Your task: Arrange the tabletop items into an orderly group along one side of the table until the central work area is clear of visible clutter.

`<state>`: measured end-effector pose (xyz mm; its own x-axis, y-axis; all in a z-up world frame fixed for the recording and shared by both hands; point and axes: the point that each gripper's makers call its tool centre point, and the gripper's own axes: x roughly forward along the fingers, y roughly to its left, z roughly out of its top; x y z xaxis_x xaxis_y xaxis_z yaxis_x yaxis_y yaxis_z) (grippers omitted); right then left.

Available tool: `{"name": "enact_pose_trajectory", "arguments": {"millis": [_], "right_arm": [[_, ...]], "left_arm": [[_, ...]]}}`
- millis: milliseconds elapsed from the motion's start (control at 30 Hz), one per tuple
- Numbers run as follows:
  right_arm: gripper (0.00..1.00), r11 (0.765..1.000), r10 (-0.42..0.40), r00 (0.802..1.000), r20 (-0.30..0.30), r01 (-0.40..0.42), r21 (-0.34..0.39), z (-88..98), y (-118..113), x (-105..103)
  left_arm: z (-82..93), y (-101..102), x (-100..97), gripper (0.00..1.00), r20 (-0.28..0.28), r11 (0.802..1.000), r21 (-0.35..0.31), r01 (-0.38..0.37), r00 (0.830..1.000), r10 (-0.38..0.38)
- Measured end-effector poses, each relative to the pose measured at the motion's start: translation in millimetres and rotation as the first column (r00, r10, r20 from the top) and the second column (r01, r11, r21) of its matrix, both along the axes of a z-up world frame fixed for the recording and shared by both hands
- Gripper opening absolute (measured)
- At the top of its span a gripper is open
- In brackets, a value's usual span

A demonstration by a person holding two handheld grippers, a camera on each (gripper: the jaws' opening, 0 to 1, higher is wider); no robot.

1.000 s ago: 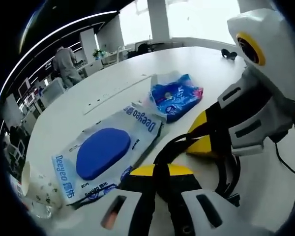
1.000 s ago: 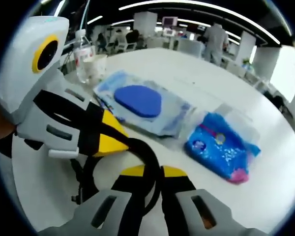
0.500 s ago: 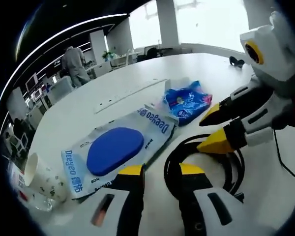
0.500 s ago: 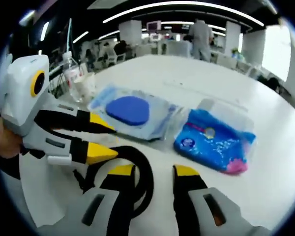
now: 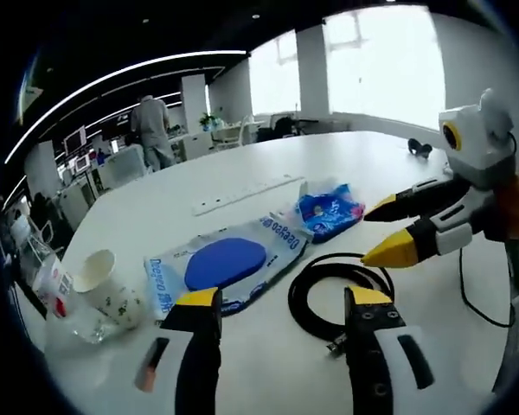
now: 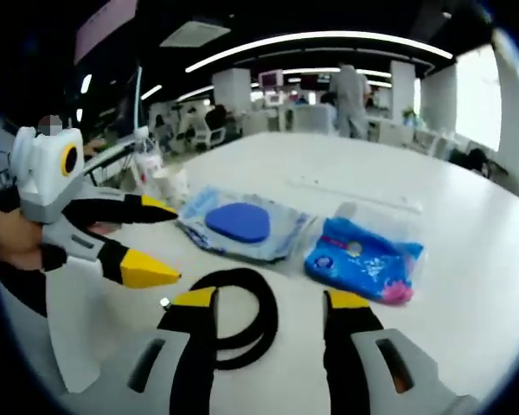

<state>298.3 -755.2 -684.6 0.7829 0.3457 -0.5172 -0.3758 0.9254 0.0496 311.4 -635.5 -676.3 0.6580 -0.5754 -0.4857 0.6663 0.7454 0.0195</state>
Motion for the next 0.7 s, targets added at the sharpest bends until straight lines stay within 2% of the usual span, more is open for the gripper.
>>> {"name": "enact_pose_trajectory", "arguments": {"millis": [67,133,267,333,467,700], "right_arm": [[0.55,1.0,-0.019,1.0,-0.012,0.019,-0.005,1.2,-3.9,-6.3],[0.56,1.0,-0.023,1.0,0.004,0.023,-0.005,5.5,-6.0,-13.4],[0.67,1.0,-0.014,1.0,0.01,0.014,-0.009,7.7,-9.7,-31.1],[0.66,1.0,-0.019,1.0,-0.016,0.019,0.025,5.6,-13.1,-45.4],[0.73,1.0,-0.024,0.999,-0.021,0.024,0.008,7.5,-22.9,-70.3],[0.83,1.0,-0.013,1.0,0.017,0.013,0.008,31.6,-27.5,-109.8]], "left_arm": [[2.8,8.4,-10.0,0.61,0.006,1.0,0.002,-0.01,1.0,0.01],[2.0,16.7,-24.2,0.64,0.011,1.0,0.012,-0.008,1.0,0.008],[-2.4,32.8,-52.9,0.75,-0.029,1.0,0.004,-0.016,0.999,0.016],[2.2,40.5,-66.0,0.79,-0.024,1.0,-0.013,-0.019,1.0,0.018],[13.6,53.9,-88.8,0.83,-0.022,0.998,-0.049,-0.046,0.999,0.045],[30.0,67.8,-117.7,0.84,0.001,0.995,-0.069,-0.074,0.997,0.074]]}}
